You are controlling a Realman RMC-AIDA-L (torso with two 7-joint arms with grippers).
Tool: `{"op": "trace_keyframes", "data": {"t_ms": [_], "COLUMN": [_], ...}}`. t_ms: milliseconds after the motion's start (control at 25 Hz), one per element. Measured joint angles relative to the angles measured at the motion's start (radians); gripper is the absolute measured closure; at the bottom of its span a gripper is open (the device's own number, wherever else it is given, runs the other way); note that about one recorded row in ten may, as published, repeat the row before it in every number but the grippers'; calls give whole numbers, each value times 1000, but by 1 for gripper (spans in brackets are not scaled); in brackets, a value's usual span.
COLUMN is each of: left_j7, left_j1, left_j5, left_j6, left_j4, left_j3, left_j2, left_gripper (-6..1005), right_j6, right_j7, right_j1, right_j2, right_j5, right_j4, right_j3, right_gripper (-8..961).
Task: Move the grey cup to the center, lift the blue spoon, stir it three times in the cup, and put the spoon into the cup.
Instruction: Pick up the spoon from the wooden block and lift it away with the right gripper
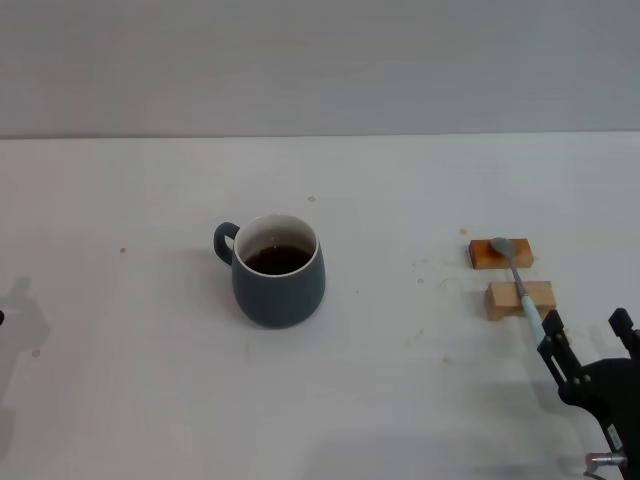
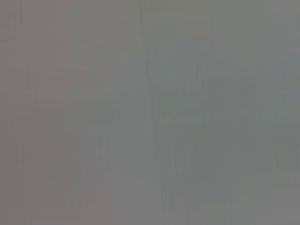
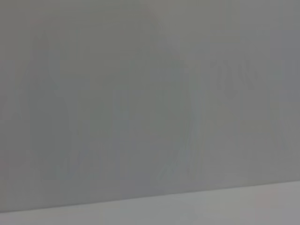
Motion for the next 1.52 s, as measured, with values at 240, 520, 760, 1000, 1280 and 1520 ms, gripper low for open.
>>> {"op": "trace_keyframes", "data": {"t_ms": [240,520,760,1000,1280,1520], "left_j7": [1,1,1,1,1,1], "left_j1": [-4,-4,-7,-9,-10,-10], "left_j5": [0,1,2,2,2,2], "left_j6": [-1,-1,-1,-3,-6,-11], "left_j4": [0,0,0,0,0,0], "left_j3": [2,3,3,3,3,3], "left_j2": [0,-1,-2,-2,-2,-2], "left_gripper": [1001,1001,1001,1001,1001,1001], "right_j6": [40,100,133,143,143,143], "right_j7": [10,53,54,54,54,54], "right_j1": [14,48,62,65,64,64], "right_j2": [0,-3,-2,0,0,0], "right_j5": [5,0,0,-1,-2,0], "right_j4": [-3,-9,-9,-11,-11,-11], "right_j3": [2,2,2,2,2,2], "right_gripper": [251,254,257,260,263,266]}}
